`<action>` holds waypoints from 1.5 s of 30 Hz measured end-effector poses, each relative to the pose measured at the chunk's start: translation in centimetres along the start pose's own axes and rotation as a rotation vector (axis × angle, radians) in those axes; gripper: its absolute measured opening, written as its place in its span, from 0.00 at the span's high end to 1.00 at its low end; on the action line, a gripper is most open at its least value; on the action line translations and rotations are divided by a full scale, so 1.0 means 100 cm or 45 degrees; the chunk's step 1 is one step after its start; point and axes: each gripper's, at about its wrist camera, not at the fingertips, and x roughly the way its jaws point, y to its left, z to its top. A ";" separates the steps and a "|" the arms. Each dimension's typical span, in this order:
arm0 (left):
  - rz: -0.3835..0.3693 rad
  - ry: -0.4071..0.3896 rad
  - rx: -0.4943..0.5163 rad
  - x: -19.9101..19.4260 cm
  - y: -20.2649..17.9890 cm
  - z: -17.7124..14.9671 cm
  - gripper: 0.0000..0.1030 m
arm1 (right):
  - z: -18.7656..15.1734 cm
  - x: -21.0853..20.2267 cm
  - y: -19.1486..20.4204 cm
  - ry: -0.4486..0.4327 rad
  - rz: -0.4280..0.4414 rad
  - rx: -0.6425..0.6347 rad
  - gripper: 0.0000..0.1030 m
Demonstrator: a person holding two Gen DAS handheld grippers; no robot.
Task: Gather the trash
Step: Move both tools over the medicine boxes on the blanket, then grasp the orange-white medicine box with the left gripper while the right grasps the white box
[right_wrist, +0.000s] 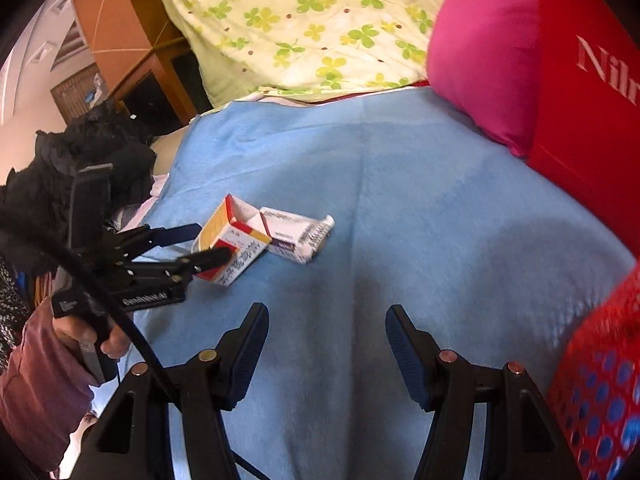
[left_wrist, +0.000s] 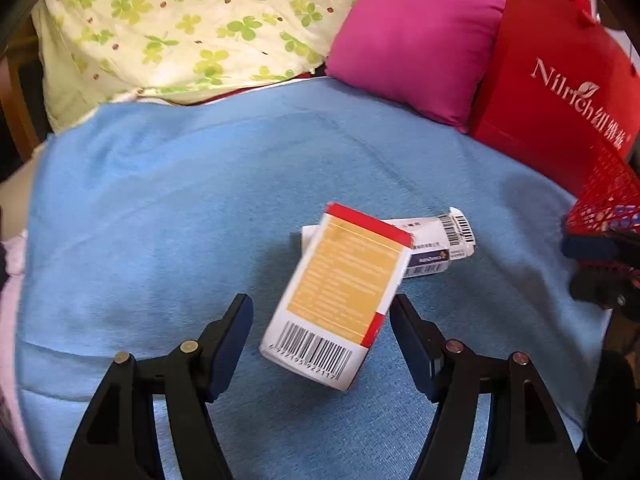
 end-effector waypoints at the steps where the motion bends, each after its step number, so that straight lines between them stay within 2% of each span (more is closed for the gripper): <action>1: -0.026 -0.005 -0.011 0.001 0.002 -0.001 0.40 | 0.002 0.002 0.003 -0.003 -0.004 -0.011 0.37; 7: -0.070 -0.074 -0.081 -0.015 0.012 -0.016 0.41 | 0.038 0.026 0.019 -0.046 -0.043 -0.125 0.37; 9: -0.078 -0.102 -0.116 -0.027 0.016 -0.024 0.41 | 0.050 0.041 0.022 -0.028 -0.021 -0.148 0.37; 12: -0.033 -0.138 -0.144 -0.051 0.015 -0.040 0.41 | 0.068 0.071 0.029 0.010 0.033 -0.193 0.37; 18: 0.035 -0.115 -0.255 -0.082 0.025 -0.074 0.41 | 0.084 0.147 0.037 0.253 0.140 -0.257 0.37; 20: 0.055 -0.122 -0.306 -0.091 0.031 -0.083 0.41 | 0.082 0.155 0.037 0.313 0.188 -0.243 0.37; 25: 0.117 -0.132 -0.404 -0.105 0.039 -0.094 0.41 | 0.062 0.143 0.054 0.316 0.186 -0.283 0.34; 29: 0.153 -0.117 -0.421 -0.116 0.029 -0.100 0.41 | 0.039 0.138 0.077 0.243 0.029 -0.452 0.32; 31: 0.177 -0.112 -0.415 -0.122 0.024 -0.101 0.41 | 0.033 0.138 0.084 0.214 -0.080 -0.479 0.56; 32: 0.181 -0.109 -0.425 -0.127 0.021 -0.102 0.41 | 0.032 0.136 0.086 0.197 -0.109 -0.485 0.57; 37: 0.225 -0.132 -0.434 -0.151 0.008 -0.099 0.41 | 0.025 0.104 0.088 0.134 -0.061 -0.396 0.58; 45: 0.290 -0.214 -0.430 -0.197 -0.030 -0.085 0.41 | 0.005 -0.010 0.098 -0.066 0.078 -0.340 0.58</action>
